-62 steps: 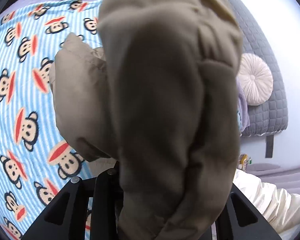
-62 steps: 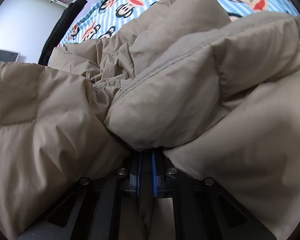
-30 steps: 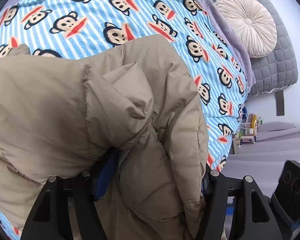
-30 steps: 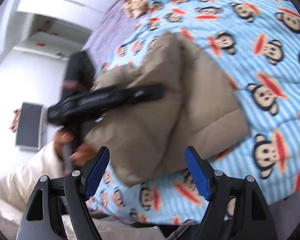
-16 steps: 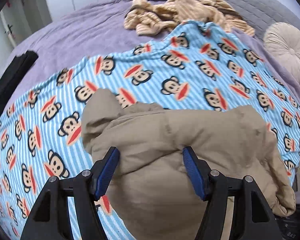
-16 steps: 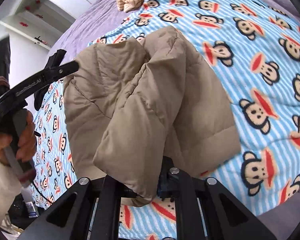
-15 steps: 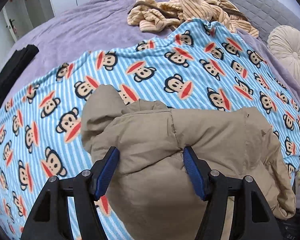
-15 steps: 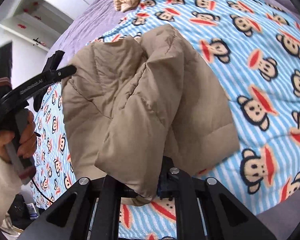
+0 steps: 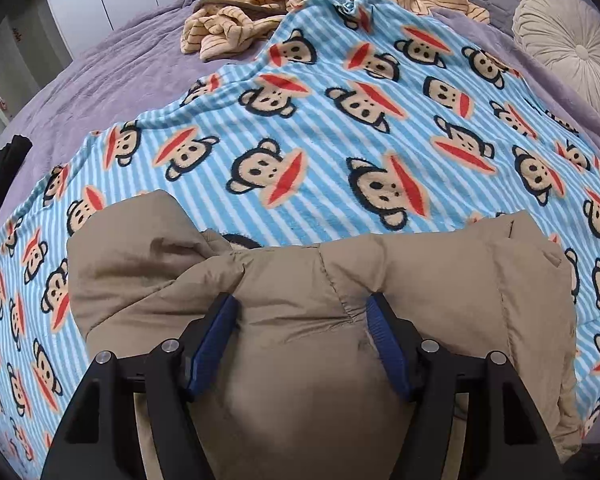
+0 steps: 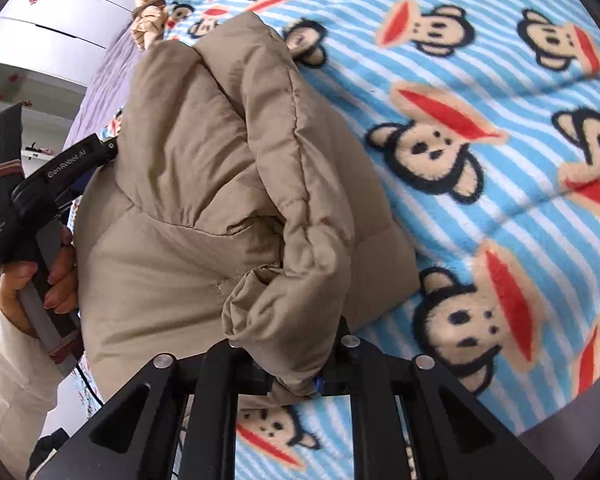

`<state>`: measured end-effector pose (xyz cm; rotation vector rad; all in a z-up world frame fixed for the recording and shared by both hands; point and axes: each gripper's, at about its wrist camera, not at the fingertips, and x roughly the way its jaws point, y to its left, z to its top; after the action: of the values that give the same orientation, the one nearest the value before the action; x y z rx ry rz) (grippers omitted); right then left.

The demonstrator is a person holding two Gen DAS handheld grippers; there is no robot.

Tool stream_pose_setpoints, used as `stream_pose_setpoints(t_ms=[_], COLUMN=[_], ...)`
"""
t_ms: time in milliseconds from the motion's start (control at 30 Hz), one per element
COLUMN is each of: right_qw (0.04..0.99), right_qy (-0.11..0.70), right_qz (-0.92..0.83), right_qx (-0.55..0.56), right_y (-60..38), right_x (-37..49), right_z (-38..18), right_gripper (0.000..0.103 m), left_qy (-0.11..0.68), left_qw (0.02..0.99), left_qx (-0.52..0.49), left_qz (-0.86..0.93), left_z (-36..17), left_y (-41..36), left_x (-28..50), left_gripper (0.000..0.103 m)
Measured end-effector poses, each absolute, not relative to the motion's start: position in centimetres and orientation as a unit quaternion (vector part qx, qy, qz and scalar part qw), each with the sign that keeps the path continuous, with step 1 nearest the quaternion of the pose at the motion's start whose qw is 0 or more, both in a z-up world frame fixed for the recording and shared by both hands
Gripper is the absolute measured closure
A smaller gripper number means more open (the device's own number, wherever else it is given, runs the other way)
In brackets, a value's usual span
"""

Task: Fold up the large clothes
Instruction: 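Fold the lifted end over with the left tool while the right tool regrasps the jacket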

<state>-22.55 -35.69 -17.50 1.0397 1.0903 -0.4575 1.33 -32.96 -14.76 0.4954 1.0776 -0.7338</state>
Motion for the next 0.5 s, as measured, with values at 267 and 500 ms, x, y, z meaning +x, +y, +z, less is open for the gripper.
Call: stream_pose_setpoints(t_ms=[267, 500], right_qw=[0.714, 0.779], right_qy=[0.503, 0.477], right_qz=[-0.207, -0.189], right_qx=[0.441, 0.36], right_y=[-37.7, -38.1], right_x=[-25.2, -22.7], right_z=[-12.7, -7.0], right_gripper=[0.081, 0.08], left_qy=[0.502, 0.501], left_qw=[0.767, 0.768], left_qx=[0.225, 0.229], left_qz=[-0.331, -0.328], left_z=[-15.6, -15.5], left_y=[-33.2, -33.3], left_x=[1.7, 1.6], left_gripper=[0.035, 0.035])
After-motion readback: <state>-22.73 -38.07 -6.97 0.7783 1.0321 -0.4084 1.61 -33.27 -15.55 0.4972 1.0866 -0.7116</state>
